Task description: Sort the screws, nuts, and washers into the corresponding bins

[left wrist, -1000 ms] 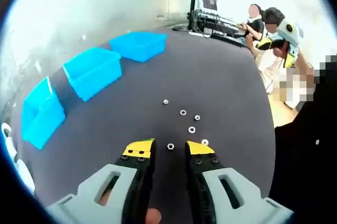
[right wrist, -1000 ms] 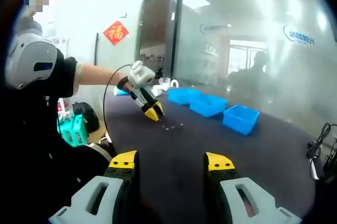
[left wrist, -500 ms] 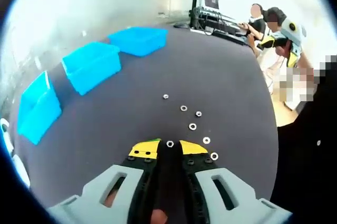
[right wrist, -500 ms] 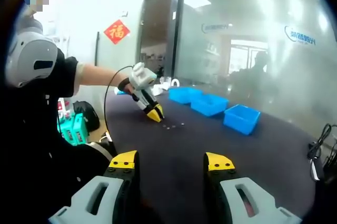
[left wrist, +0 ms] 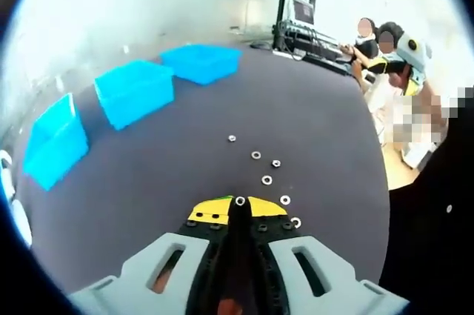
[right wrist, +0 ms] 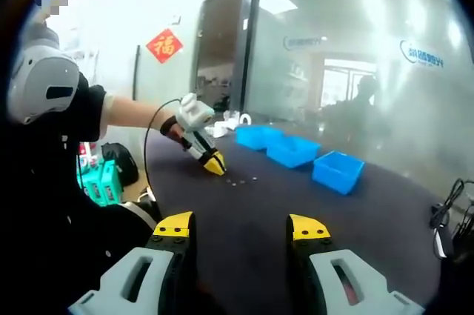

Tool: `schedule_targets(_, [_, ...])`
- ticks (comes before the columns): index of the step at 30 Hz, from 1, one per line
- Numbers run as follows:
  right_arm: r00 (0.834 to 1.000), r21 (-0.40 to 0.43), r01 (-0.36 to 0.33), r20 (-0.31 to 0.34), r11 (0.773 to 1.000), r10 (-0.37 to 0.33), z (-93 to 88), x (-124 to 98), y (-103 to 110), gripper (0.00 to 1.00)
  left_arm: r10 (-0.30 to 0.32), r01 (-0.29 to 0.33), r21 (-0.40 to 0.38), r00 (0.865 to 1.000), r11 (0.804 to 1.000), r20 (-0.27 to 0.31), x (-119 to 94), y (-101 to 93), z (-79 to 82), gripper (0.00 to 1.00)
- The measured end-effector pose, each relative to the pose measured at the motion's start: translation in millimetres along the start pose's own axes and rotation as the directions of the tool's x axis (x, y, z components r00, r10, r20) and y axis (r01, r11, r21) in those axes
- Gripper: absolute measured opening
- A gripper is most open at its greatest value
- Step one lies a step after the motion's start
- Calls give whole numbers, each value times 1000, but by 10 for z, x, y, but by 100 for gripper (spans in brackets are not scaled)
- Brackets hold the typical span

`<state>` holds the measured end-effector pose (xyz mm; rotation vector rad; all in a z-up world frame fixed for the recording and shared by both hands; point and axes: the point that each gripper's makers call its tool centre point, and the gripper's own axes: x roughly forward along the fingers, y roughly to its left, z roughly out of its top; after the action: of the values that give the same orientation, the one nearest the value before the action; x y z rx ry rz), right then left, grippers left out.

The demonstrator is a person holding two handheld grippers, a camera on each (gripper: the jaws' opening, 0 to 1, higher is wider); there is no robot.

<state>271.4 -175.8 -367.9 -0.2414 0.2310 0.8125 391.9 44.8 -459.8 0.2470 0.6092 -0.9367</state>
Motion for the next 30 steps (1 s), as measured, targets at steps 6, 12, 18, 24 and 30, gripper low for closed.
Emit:
schedule_targets(6, [1000,0,23,20,1000,-23,61,-5,-54,44,22,-13,-71,991,997,130,-129,-47,155,5])
schedule_targets(12, [998,8,40,52,999,-41,160,-16,-96,44,156,-143,-70,955,987,253,-362,76,363,5])
schedule_targets(18, [993,22,68,97,997,-70,279,-22,-146,44,248,-203,-153,885,967,393,-600,129,558,5])
schedule_targets(24, [985,58,93,139,994,-100,340,-31,-155,44,368,-329,-166,801,930,472,-882,206,702,5])
schedule_targets(30, [977,76,136,154,988,-146,323,-35,-156,44,397,-331,-219,750,918,529,-1062,214,809,5])
